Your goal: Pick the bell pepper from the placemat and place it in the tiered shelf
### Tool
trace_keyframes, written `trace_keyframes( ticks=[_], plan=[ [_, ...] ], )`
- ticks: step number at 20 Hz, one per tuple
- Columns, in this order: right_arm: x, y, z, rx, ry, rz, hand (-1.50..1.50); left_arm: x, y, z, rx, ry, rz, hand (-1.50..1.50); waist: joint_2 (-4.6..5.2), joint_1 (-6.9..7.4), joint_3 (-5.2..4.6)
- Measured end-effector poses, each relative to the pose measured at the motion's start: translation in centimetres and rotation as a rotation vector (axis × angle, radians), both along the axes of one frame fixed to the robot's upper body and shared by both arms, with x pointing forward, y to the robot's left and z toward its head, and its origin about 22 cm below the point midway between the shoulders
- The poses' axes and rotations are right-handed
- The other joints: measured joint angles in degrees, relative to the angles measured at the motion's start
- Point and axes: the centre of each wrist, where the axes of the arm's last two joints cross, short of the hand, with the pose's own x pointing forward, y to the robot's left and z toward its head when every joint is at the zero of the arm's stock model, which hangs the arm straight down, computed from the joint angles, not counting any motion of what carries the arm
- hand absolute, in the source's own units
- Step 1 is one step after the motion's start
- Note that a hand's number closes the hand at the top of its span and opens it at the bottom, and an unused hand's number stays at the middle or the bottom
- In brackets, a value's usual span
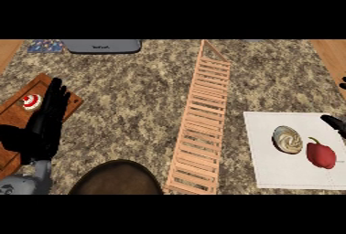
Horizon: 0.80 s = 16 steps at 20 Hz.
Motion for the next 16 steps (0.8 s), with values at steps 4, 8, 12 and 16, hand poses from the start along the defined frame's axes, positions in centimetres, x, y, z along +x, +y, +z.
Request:
trace_keyframes(
  ticks=[4, 8, 12, 16],
  plan=[
    [-2.1, -1.8, 2.6, -0.109, 0.037, 0.115, -1.5, -0.6, 0.4, 0.5, 0.001, -0.001, 0.01, 0.0, -0.12, -0.34, -0.08],
    [-3.1, -1.6, 6.0, -0.34, 0.161, 0.214, -1.5, -0.9, 0.2, 0.5, 0.007, -0.004, 0.016, 0.0, -0.21, -0.56, -0.19],
    [-3.6, 0.0, 8.8, -0.596, 0.273, 0.252, -1.5, -1.1, -0.3, 0.7, 0.0, 0.0, 0.014, 0.0, -0.24, -0.53, -0.26],
    [-4.0, 2.4, 11.2, -0.879, 0.359, 0.214, -1.5, -0.9, -0.5, 0.7, 0.0, 0.003, 0.005, 0.0, -0.09, -0.17, -0.31]
  ],
)
